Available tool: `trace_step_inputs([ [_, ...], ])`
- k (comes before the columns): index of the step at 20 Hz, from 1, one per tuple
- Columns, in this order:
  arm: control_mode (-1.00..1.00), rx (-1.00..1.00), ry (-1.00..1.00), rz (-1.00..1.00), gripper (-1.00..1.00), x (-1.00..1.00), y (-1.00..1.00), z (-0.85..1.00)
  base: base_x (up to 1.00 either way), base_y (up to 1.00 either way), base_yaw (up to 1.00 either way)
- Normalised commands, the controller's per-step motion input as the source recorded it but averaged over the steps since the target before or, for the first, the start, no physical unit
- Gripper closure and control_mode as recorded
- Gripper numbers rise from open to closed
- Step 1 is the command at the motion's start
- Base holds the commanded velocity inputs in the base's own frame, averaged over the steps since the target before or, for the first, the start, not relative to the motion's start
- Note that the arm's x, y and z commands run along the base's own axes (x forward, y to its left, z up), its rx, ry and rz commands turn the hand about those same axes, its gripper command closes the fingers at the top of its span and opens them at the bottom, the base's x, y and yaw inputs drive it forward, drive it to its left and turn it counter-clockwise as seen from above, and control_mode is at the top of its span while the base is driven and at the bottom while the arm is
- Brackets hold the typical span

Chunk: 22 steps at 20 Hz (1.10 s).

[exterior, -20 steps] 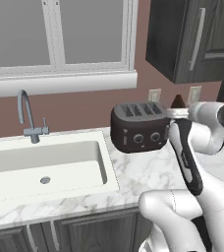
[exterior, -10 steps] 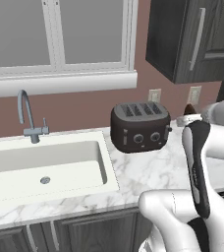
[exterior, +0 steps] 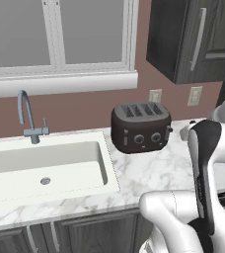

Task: Start the toaster. Once the lever pops up, take the bread to the plate on the dining counter.

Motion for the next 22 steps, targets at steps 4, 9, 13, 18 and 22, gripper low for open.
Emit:
trace_step_inputs([
  [4, -1.00, 0.00, 0.10, 0.02, 1.00, -0.50, 0.38, 0.00, 0.00, 0.00, 0.00],
  [9, -1.00, 0.00, 0.06, 0.00, 1.00, -0.36, 0.36, 0.00, 0.00, 0.00, 0.00],
  [13, -1.00, 0.04, 0.00, 0.00, 1.00, -0.16, 0.06, 0.00, 0.00, 0.00, 0.00],
  [18, -1.00, 0.12, 0.01, 0.00, 1.00, -0.06, 0.00, 0.00, 0.00, 0.00, 0.00],
  [22, -1.00, 0.14, 0.03, 0.00, 1.00, 0.00, 0.00, 0.00, 0.00, 0.00, 0.00],
])
